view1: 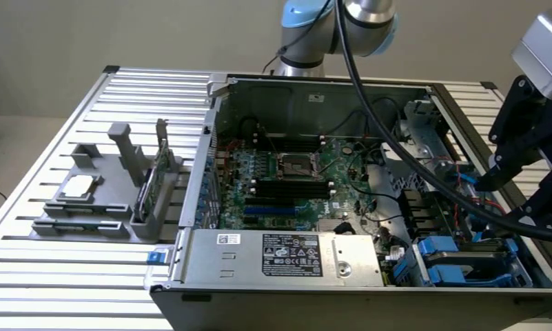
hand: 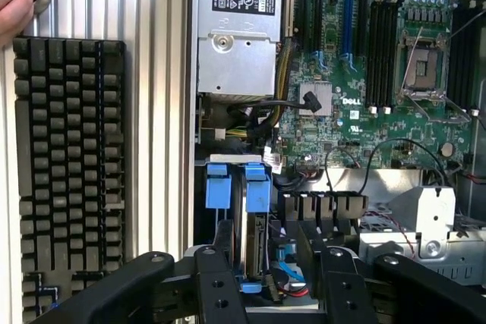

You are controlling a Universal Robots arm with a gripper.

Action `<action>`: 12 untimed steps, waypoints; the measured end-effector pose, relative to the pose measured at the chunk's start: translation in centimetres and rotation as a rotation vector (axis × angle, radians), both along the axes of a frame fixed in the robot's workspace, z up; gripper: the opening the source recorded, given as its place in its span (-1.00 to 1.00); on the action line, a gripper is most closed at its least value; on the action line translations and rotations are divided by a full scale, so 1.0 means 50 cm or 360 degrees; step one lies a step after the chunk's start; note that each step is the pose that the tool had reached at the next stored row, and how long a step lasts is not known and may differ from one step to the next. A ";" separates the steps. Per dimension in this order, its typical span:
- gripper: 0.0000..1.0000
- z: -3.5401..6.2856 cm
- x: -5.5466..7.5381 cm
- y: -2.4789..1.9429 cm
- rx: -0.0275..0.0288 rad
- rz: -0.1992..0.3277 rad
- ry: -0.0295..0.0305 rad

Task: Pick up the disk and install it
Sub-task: 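Insert the disk into the insertion slot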

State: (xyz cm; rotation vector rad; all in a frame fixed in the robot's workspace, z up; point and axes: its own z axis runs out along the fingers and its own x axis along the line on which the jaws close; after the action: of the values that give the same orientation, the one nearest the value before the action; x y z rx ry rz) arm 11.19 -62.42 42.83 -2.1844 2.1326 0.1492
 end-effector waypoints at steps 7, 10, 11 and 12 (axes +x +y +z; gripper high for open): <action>-0.07 -0.011 0.013 0.0003 0.00001 0.0000 -0.00034; -0.24 -0.018 0.020 0.0023 0.00003 0.0000 -0.00043; -0.24 -0.020 0.022 0.0030 0.00001 0.0000 -0.00045; -0.36 -0.024 0.023 0.0037 -0.00002 0.0000 -0.00049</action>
State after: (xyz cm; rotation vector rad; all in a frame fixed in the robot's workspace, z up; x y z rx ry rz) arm 12.34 -62.23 41.64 -2.1834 2.1309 0.1455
